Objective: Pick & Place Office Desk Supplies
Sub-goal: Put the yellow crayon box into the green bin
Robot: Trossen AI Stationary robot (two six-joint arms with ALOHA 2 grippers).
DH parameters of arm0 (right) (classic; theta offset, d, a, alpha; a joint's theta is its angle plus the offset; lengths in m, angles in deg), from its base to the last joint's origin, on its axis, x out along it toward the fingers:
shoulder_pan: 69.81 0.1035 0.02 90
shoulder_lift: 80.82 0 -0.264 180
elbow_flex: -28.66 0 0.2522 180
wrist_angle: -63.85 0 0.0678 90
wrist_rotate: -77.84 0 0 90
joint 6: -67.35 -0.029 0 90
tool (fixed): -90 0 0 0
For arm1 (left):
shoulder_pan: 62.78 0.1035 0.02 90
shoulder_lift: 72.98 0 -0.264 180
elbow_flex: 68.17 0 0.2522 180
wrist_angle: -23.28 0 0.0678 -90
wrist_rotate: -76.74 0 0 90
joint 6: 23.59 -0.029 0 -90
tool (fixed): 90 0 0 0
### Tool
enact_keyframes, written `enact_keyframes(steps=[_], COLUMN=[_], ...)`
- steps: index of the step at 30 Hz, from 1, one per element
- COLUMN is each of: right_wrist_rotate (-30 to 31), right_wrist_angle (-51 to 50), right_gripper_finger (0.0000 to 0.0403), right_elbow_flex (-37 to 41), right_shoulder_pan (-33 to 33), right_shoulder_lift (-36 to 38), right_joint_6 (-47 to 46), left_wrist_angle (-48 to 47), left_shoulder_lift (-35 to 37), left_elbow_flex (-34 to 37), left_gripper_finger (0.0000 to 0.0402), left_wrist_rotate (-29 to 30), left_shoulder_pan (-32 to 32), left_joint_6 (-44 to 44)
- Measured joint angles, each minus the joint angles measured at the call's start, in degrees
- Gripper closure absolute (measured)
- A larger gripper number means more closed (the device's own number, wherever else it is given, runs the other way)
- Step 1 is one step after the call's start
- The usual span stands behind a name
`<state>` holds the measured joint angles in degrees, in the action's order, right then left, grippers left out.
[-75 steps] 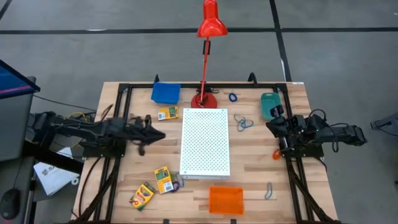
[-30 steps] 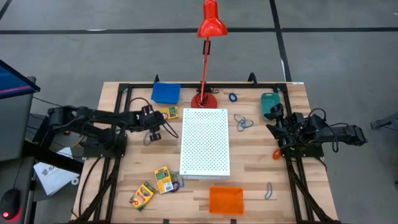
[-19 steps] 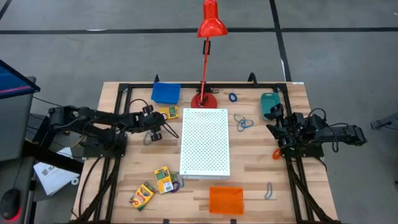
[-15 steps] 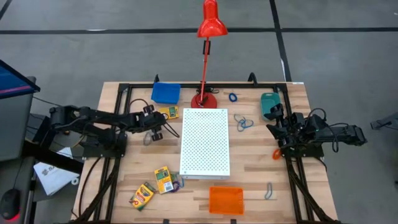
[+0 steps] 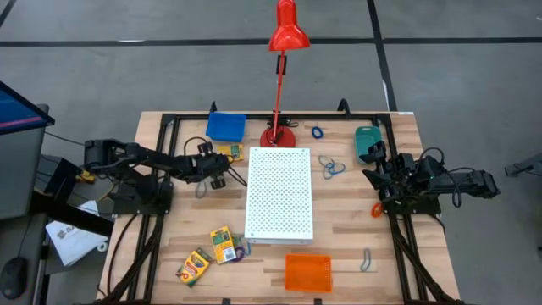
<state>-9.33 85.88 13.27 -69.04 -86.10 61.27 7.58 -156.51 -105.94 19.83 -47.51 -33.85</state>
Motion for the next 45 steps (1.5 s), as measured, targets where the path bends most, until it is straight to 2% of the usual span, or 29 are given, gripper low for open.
enact_keyframes(steps=[5,18,25,35,38,41,45], right_wrist_rotate=[0.0,0.0,0.0,0.0,0.0,0.0,0.0], right_wrist_angle=[-0.2,-0.6,-0.8,-1.1,-1.1,-1.2,-1.2], right_gripper_finger=[0.0184,0.0184,0.0184,0.0184,0.0184,0.0184,0.0184], right_elbow_flex=[0.0,0.0,0.0,0.0,0.0,0.0,0.0], right_shoulder_pan=[0.0,0.0,0.0,0.4,0.4,0.5,0.5], right_shoulder_lift=[0.0,0.0,0.0,0.0,0.0,0.0,0.0], right_joint_6=[0.0,-1.1,-1.1,-1.1,-1.1,-1.1,-1.0], left_wrist_angle=[-0.5,-0.7,-2.7,-7.6,-6.9,-6.8,-5.6], left_shoulder_lift=[-0.1,-0.1,1.3,12.0,13.9,13.9,10.8], left_elbow_flex=[0.1,0.1,0.2,0.2,0.2,0.2,0.2], left_gripper_finger=[0.0388,0.0401,0.0401,0.0401,0.0399,0.038,0.0322], left_wrist_rotate=[0.0,-0.2,-1.8,-1.1,-3.1,-3.7,-5.5], left_shoulder_pan=[0.1,-2.1,-6.9,-12.8,-14.0,-14.2,-14.1], left_joint_6=[0.0,1.5,6.4,11.6,10.2,9.1,5.4])
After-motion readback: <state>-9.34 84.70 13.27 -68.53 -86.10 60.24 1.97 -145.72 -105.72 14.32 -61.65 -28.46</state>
